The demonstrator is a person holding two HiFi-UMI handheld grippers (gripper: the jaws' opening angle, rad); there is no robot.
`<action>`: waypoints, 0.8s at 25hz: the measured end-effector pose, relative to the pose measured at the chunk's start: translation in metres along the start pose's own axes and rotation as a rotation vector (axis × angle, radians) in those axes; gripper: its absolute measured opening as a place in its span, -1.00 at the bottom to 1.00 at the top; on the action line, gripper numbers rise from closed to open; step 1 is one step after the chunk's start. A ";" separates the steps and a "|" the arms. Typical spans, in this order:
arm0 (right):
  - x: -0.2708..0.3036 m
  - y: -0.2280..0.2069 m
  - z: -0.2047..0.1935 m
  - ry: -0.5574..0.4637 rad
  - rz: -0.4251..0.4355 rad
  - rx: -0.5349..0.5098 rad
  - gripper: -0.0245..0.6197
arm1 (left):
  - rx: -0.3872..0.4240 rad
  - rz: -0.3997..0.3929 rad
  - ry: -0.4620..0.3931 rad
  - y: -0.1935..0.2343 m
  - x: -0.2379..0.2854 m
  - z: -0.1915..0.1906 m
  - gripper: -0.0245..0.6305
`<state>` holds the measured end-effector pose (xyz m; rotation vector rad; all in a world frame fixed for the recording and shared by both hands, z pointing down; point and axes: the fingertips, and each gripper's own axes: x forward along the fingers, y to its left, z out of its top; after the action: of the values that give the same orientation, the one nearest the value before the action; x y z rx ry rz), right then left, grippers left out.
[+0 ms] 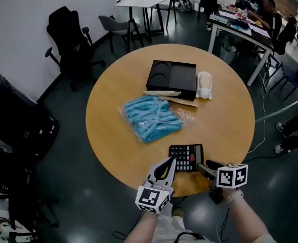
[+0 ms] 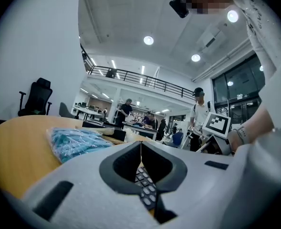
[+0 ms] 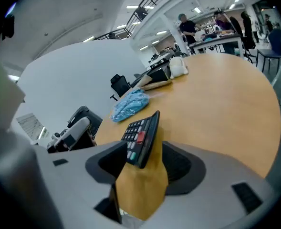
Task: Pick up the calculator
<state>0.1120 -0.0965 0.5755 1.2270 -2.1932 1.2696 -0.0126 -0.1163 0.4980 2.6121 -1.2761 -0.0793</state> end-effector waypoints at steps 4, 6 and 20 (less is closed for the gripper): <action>0.025 -0.012 0.000 0.096 0.036 0.092 -0.28 | 0.016 -0.007 -0.040 0.015 0.016 -0.002 -0.90; 0.035 -0.012 -0.003 0.143 0.076 0.164 -0.29 | 0.027 -0.002 -0.047 0.023 0.020 -0.004 -0.90; 0.050 -0.008 0.003 0.228 0.304 0.368 -0.70 | -0.018 0.077 -0.024 0.058 -0.012 -0.016 -0.90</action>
<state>0.0904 -0.1267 0.6094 0.8252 -2.0928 1.9000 -0.0623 -0.1379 0.5259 2.5514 -1.3764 -0.1084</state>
